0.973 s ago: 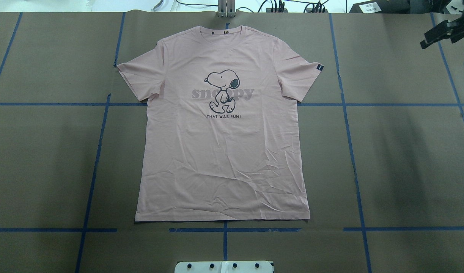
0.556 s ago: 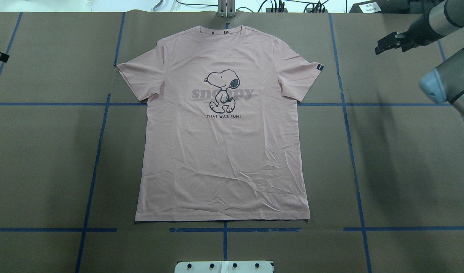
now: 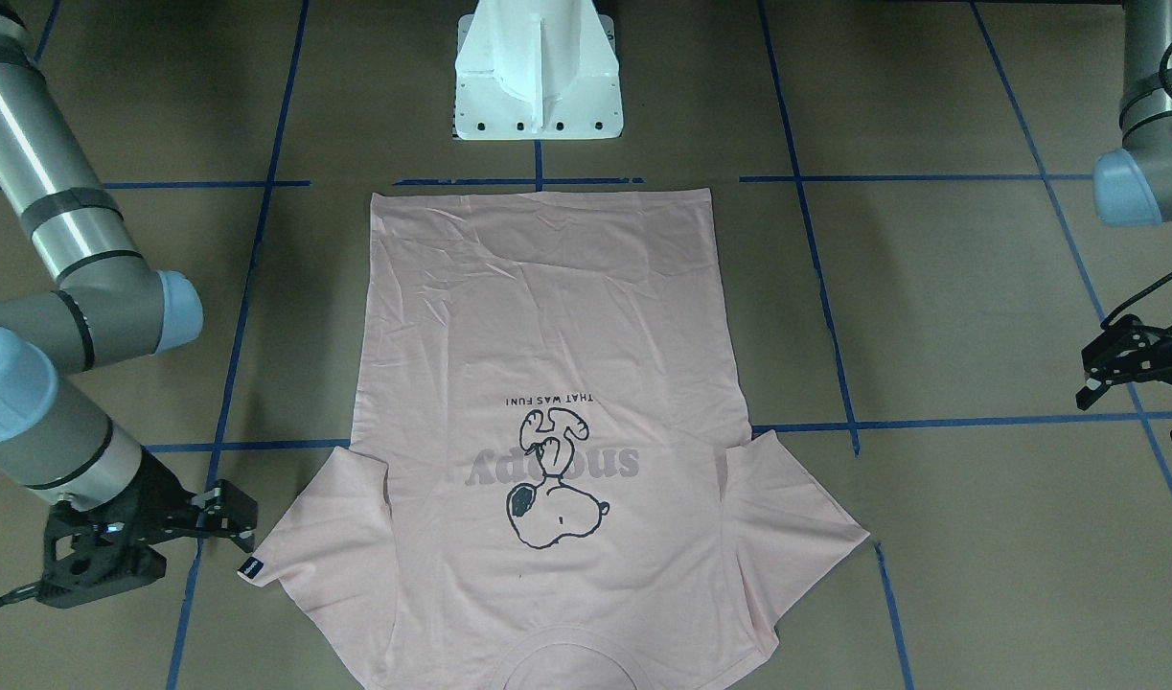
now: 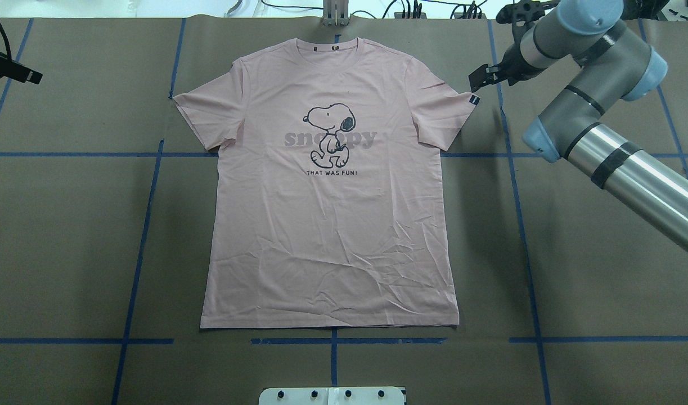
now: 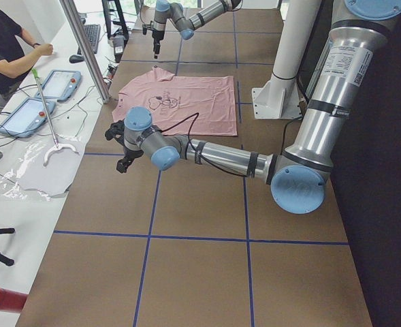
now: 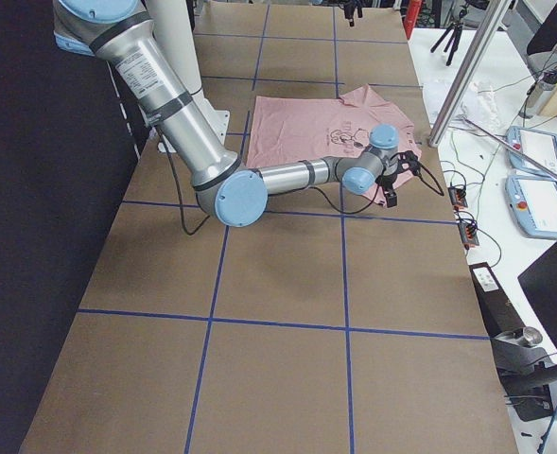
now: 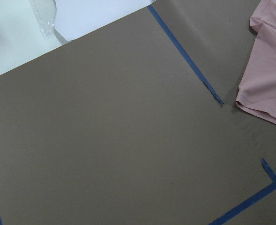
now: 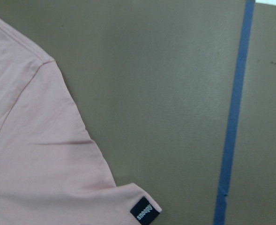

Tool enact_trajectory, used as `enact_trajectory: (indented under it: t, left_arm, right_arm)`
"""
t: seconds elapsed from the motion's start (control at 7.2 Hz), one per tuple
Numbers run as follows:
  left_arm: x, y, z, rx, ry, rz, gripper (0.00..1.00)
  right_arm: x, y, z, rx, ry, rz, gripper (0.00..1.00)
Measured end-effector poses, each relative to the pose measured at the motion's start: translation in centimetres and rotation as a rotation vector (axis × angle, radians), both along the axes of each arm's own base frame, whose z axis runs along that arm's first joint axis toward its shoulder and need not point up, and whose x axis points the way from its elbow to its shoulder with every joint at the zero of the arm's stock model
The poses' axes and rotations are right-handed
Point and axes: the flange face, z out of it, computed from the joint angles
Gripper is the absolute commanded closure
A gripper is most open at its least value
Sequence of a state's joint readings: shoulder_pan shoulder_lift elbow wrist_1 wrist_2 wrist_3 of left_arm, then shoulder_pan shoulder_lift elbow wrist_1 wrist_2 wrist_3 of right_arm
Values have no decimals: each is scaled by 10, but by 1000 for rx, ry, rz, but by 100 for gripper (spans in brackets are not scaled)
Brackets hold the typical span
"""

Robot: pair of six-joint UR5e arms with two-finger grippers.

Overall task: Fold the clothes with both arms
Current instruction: 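Move the right gripper over the pink shirt's sleeve nearest it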

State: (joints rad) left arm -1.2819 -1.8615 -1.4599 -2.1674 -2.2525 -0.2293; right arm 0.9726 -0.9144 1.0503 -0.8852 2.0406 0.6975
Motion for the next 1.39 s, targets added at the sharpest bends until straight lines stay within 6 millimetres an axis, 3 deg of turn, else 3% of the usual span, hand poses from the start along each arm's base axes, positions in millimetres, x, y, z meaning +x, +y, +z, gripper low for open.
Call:
enact_trajectory:
  t: [0.28, 0.56, 1.11, 1.39]
  left_arm:
    - [1, -1, -5, -11, 11, -15, 0]
    - [-1, 1, -5, -9, 13, -18, 0]
    - [-3, 4, 1, -13, 12, -19, 0]
    - [-4, 4, 1, -15, 12, -21, 0]
  right_arm:
    - [-33, 2, 18, 23, 23, -6, 8]
    - [-42, -3, 22, 30, 26, -5, 17]
    - [-43, -5, 23, 30, 28, -6, 64]
    - [-43, -6, 18, 34, 25, -6, 77]
